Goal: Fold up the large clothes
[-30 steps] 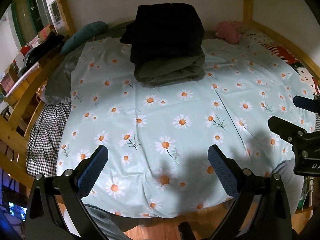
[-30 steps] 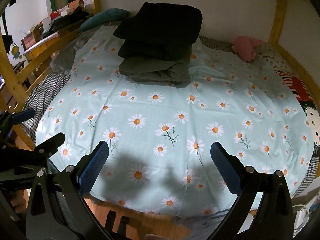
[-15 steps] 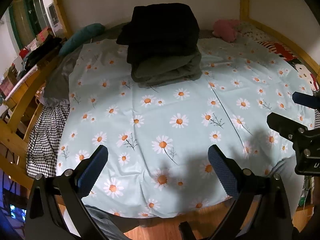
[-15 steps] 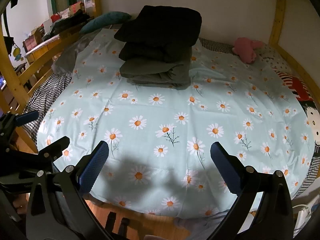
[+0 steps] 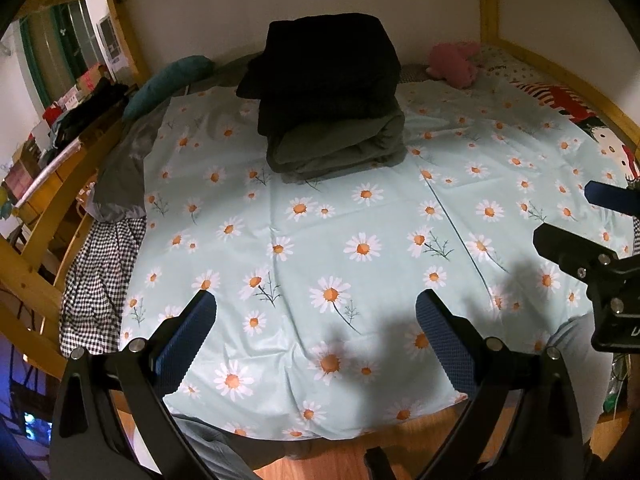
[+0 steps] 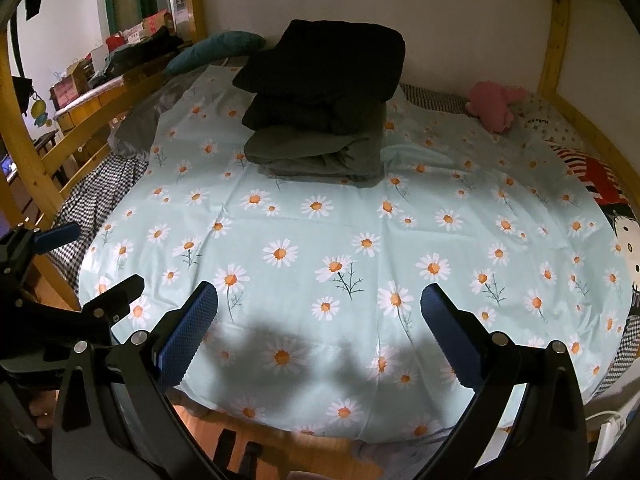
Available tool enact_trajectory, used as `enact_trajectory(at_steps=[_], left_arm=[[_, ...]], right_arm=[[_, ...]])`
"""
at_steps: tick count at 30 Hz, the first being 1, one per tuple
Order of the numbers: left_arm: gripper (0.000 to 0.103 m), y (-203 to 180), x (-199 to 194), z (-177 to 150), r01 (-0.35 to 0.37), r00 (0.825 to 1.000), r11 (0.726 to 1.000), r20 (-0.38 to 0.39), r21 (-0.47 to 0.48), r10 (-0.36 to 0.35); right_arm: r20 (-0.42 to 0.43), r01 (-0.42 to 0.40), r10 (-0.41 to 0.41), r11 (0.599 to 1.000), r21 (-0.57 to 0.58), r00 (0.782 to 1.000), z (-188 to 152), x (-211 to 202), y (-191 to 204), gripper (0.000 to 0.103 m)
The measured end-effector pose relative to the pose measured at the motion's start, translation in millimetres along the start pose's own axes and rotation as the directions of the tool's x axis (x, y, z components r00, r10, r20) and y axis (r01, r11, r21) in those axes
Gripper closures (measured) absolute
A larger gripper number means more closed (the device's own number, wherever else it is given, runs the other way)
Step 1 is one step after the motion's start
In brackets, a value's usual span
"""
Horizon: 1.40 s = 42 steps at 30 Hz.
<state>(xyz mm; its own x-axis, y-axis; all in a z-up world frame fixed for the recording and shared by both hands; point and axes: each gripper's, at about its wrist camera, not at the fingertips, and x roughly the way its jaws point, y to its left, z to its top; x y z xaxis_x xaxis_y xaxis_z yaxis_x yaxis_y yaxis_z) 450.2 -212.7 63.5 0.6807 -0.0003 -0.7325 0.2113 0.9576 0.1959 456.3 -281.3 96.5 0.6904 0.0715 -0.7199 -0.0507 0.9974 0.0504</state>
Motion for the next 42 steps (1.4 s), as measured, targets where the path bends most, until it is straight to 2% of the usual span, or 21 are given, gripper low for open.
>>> enact_trajectory(at_steps=[4,11,13,20,26,33,42], left_arm=[[0.004,0,-4,0,-0.009,1.000,1.000,0.022,-0.003,0.009],[0.005,-1,-4,1,0.007,1.000,1.000,0.023,-0.004,-0.007],[0.005,-1,-3,1,-0.014,1.000,1.000,0.026,-0.008,0.014],[0.005,1,-1,1,-0.011,1.000,1.000,0.025,-0.014,0.012],[0.005,3,0,1,-0.002,1.000,0.999,0.021,-0.034,0.003],[0.004,1,1,1,-0.079,0.997,0.996,0.023,-0.033,0.080],[0.005,1,0,1,-0.018,1.000,1.000,0.024,-0.024,0.018]], right_arm=[[0.003,-0.003,0.003,1.000,-0.001,1.000,0,0,1,0.003],[0.005,-0.010,0.010,1.000,0.003,1.000,-1,-1,4,0.003],[0.009,-0.012,0.012,1.000,0.007,1.000,-1,-2,4,0.003],[0.011,-0.061,0.060,0.997,0.045,0.998,-2,-1,-4,0.003],[0.013,-0.055,0.055,0.998,0.044,0.998,-4,0,-3,0.003],[0.015,-0.047,0.047,0.998,0.045,0.999,-5,0,-6,0.003],[0.013,-0.081,0.080,0.995,0.064,0.997,-8,1,-8,0.003]])
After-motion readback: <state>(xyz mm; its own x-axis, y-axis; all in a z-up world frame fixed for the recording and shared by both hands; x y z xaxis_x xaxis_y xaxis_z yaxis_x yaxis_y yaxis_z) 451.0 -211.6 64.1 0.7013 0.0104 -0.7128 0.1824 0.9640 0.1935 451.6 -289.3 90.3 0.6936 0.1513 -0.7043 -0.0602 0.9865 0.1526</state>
